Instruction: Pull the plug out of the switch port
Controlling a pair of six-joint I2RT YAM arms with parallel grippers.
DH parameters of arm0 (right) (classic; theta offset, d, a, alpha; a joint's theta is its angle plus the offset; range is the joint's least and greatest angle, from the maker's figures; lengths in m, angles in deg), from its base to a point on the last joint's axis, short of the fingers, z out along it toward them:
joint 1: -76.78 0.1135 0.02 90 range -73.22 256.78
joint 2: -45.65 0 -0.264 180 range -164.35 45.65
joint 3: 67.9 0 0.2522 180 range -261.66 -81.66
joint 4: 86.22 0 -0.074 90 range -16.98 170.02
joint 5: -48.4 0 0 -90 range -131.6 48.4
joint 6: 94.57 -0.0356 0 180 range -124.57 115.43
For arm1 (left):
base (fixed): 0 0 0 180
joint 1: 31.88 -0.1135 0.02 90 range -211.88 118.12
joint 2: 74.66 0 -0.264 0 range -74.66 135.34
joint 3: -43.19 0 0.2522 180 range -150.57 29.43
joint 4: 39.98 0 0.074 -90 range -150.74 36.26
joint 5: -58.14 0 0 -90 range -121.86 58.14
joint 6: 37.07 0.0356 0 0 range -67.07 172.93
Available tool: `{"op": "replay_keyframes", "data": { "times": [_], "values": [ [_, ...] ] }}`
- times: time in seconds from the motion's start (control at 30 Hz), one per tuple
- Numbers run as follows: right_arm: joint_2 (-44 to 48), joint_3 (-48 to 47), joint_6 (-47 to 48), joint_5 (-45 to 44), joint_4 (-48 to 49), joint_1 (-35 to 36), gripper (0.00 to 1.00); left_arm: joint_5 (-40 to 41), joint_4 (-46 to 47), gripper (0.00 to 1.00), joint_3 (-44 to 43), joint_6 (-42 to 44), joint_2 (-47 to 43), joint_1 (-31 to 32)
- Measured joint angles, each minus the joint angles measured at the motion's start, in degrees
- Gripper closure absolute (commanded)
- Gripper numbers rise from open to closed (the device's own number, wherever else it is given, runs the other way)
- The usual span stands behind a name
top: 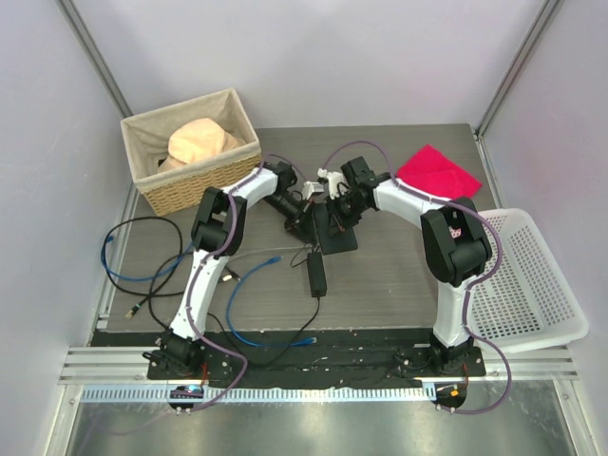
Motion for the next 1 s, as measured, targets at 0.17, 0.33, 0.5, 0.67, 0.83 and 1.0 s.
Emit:
{"op": "replay_keyframes", "data": {
  "times": [0.17,0.33,0.5,0.67,0.83,1.0],
  "values": [
    [-0.3,-0.3,-1.2,-0.7,0.6,0.0,0.99,-2.6,-4.2,1.0,-0.8,8.8,1.7,-2.2],
    [-1.5,-1.9,-1.6,-0.7,1.1,-0.1,0.99,-3.5,-7.0,1.0,2.4,15.1,0.6,-4.1],
    [-2.3,-4.0,-0.5,-1.8,0.6,-0.4,0.99,3.4,-5.2,1.0,1.9,16.8,-3.5,-4.9],
    [-2.8,-6.1,1.6,-4.1,-1.4,-1.1,0.99,14.3,-2.3,1.0,0.0,18.9,-13.3,-5.8],
    [-2.8,-8.6,2.4,-6.9,-3.9,-4.7,0.99,27.2,2.1,0.99,2.5,19.6,-27.5,-10.1],
    [-2.8,-15.0,3.0,-9.6,-4.5,-9.1,0.89,38.2,4.2,0.57,9.4,21.9,-37.2,-14.7]
  ]
}}
